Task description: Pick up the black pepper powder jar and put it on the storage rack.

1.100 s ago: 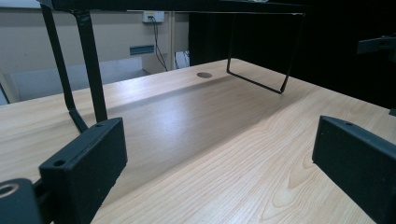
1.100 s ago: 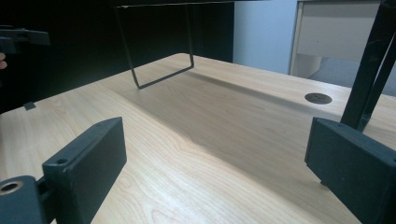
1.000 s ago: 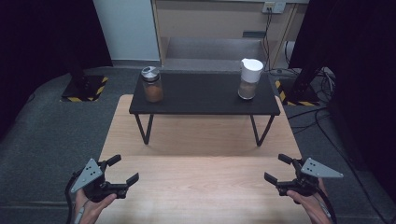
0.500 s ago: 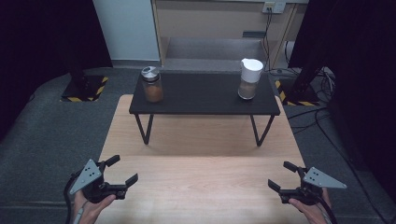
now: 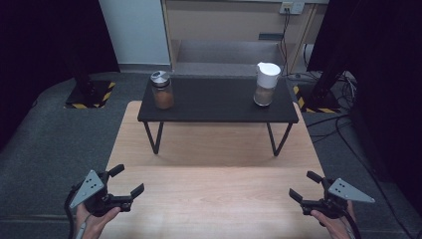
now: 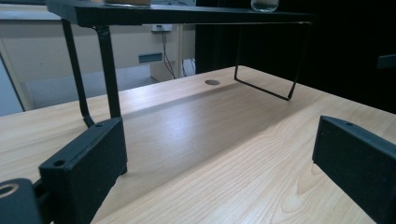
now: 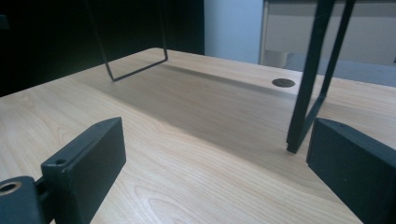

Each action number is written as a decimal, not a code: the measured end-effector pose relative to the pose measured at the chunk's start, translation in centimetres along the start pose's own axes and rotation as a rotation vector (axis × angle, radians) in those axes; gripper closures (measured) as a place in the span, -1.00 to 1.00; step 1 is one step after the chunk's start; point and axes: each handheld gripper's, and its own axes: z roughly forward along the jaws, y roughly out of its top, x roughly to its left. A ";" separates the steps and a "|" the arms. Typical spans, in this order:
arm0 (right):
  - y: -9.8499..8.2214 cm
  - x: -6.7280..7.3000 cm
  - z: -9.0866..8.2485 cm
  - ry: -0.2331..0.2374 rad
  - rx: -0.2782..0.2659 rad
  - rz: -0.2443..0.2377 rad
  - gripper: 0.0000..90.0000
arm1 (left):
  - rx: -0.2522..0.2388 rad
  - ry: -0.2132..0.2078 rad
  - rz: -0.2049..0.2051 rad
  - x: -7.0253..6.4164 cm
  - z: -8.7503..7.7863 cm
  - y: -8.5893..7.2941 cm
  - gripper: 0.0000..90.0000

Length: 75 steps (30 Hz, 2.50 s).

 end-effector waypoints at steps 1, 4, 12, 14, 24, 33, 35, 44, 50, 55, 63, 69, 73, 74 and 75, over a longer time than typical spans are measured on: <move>0.0 0.0 0.0 0.000 0.000 0.000 -0.89 | 0.000 0.000 0.000 0.0 0.0 0.0 -0.96; -0.2 0.0 -0.3 -0.021 -0.014 0.015 -0.90 | -0.018 0.023 -0.011 0.0 -0.4 -0.2 -0.96; -0.4 -0.1 -0.4 -0.040 -0.027 0.033 -0.90 | -0.041 0.038 -0.031 0.1 -0.6 -0.5 -0.96; -0.4 -0.2 -0.4 -0.035 -0.029 0.031 -0.90 | -0.040 0.033 -0.032 0.2 -0.6 -0.6 -0.96; -0.3 -0.3 -0.3 -0.022 -0.024 0.026 -0.90 | -0.031 0.013 -0.027 0.2 -0.3 -0.5 -0.96; -0.4 -0.4 -0.3 -0.022 -0.030 0.029 -0.90 | -0.025 -0.001 -0.014 0.1 -0.2 -0.4 -0.96; -0.4 -0.4 -0.3 -0.019 -0.029 0.029 -0.90 | -0.026 -0.002 -0.013 0.1 -0.2 -0.4 -0.96; -0.4 -0.4 -0.3 -0.012 -0.035 0.029 -0.90 | -0.024 -0.007 -0.008 0.1 -0.1 -0.3 -0.96; -0.4 -0.5 -0.4 -0.015 -0.039 0.034 -0.90 | -0.017 -0.008 0.010 -0.1 -0.1 -0.1 -0.96; -0.4 -0.5 -0.4 -0.012 -0.042 0.032 -0.90 | -0.008 -0.013 0.018 -0.2 -0.1 0.0 -0.96; -0.4 -0.7 -0.3 -0.006 -0.040 0.036 -0.91 | -0.001 -0.016 0.015 -0.1 0.1 0.0 -0.96; -0.5 -0.6 -0.5 -0.009 -0.045 0.036 -0.91 | -0.007 -0.007 0.015 -0.1 -0.1 0.0 -0.96; -0.4 -0.6 -0.5 -0.011 -0.044 0.036 -0.91 | -0.009 -0.003 0.011 -0.1 -0.2 0.0 -0.96; -0.4 -0.6 -0.4 -0.012 -0.045 0.035 -0.91 | -0.009 -0.001 0.012 -0.2 -0.2 0.0 -0.96; -0.5 -0.6 -0.4 -0.012 -0.047 0.036 -0.91 | -0.010 0.000 0.012 -0.2 -0.2 0.0 -0.96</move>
